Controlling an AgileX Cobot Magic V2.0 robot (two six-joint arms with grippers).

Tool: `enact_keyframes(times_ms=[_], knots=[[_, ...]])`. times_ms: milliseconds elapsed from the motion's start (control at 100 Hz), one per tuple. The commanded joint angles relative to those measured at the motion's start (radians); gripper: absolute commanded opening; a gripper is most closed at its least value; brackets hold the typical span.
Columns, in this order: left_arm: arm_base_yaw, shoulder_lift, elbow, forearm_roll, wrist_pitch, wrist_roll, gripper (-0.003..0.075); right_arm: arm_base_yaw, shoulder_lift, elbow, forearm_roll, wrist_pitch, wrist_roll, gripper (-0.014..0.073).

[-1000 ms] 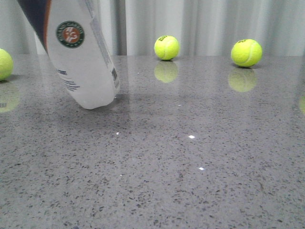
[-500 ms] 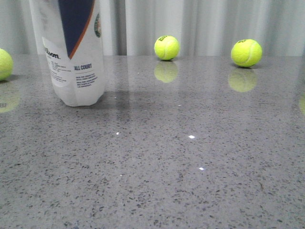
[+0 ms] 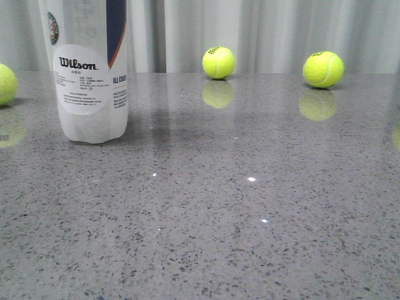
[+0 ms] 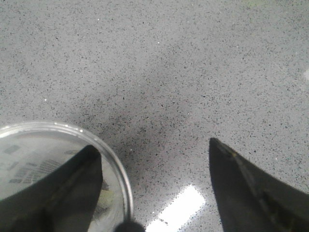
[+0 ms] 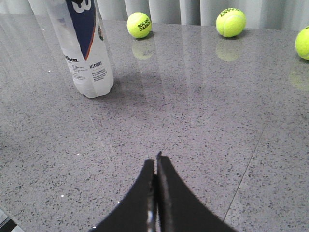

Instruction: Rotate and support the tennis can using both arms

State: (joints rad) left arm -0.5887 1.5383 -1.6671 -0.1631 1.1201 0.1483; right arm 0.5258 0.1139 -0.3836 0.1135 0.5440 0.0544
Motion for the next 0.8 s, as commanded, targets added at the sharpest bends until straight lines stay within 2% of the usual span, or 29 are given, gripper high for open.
enact_keyframes(times_ms=[0, 220, 380, 620, 790], knots=[[-0.005, -0.032, -0.032, -0.013, -0.051, 0.002, 0.0462, -0.007, 0.014, -0.023, -0.001, -0.069, -0.012, -0.0057], [-0.006, -0.041, -0.032, 0.022, -0.074, 0.002, 0.0414, -0.007, 0.014, -0.023, -0.001, -0.069, -0.012, -0.0057], [-0.006, -0.084, -0.027, 0.048, -0.144, -0.030, 0.0379, -0.007, 0.014, -0.023, -0.001, -0.069, -0.012, -0.0057], [-0.006, -0.193, 0.081, 0.163, -0.314, -0.114, 0.0220, -0.007, 0.014, -0.023, -0.001, -0.069, -0.012, -0.0057], [-0.006, -0.296, 0.200, 0.204, -0.421, -0.148, 0.0037, -0.007, 0.014, -0.023, -0.001, -0.069, -0.012, -0.0057]])
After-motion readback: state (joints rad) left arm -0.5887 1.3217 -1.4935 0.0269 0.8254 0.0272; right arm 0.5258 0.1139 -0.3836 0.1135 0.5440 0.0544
